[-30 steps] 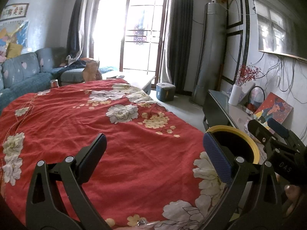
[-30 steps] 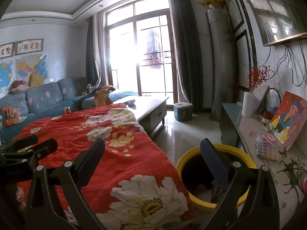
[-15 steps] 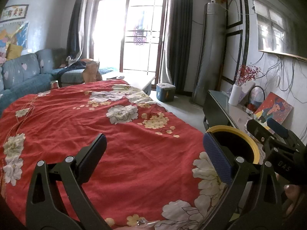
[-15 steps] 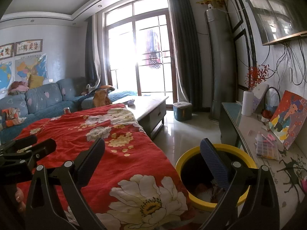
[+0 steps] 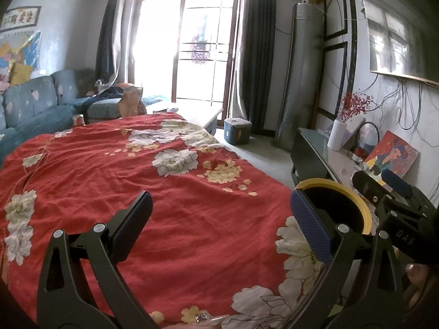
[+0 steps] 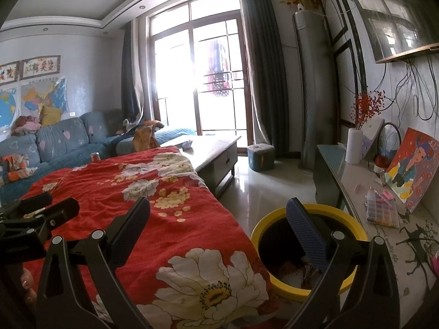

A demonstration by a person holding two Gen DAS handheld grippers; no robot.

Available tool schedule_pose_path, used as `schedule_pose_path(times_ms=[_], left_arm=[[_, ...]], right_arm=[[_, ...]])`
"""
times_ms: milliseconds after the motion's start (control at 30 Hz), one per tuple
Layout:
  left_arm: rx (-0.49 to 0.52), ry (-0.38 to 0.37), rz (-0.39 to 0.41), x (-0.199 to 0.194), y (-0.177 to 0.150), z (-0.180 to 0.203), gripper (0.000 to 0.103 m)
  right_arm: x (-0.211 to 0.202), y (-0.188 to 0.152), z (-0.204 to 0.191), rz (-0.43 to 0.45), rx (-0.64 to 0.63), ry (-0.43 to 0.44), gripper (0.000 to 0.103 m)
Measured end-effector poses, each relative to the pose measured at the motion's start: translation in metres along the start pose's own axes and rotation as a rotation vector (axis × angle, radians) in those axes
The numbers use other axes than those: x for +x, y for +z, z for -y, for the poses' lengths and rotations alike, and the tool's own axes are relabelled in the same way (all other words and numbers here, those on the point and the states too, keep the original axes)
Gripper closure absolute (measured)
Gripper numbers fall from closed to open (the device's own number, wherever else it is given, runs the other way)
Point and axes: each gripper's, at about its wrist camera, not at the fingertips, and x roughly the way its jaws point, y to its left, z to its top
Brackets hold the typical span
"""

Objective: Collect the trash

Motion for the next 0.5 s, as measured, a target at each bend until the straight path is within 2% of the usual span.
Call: schedule_pose_path(times_ms=[500], left_arm=[[-0.005,0.003,-0.026,0.0036,-0.0001,-0.0039,0.011]], right_arm=[[0.0005,0.0013,0.0003,-0.003,-0.001,0.003,0.006]])
